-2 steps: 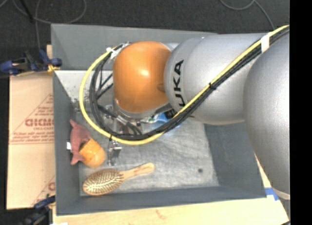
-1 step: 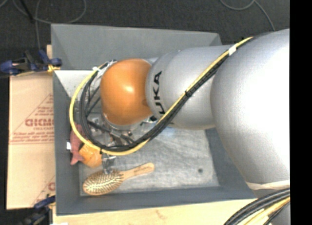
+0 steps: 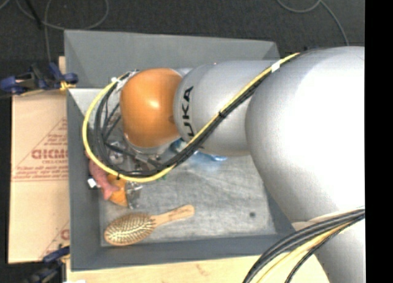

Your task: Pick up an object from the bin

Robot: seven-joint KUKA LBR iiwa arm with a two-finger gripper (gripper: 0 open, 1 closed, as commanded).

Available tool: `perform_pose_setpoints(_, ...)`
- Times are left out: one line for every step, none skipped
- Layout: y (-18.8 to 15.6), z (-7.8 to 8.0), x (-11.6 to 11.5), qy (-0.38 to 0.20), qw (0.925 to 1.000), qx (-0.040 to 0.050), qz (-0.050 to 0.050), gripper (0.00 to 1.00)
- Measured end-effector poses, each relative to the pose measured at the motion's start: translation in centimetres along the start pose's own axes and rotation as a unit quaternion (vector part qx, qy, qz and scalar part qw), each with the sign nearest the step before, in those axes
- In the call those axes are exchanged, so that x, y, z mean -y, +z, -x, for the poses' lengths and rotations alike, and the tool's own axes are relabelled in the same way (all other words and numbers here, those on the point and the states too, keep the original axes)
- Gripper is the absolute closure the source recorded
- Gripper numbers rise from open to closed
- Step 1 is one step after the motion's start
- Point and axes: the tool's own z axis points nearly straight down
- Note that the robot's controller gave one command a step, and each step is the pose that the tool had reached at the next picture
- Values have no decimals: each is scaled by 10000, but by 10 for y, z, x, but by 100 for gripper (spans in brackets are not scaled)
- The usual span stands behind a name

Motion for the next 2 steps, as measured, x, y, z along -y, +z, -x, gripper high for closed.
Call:
perform_pose_setpoints(6, -40, -8, 480, 9987, 142, 6, 100)
perform_pose_setpoints(6, -40, -7, 488, 9987, 142, 6, 100)
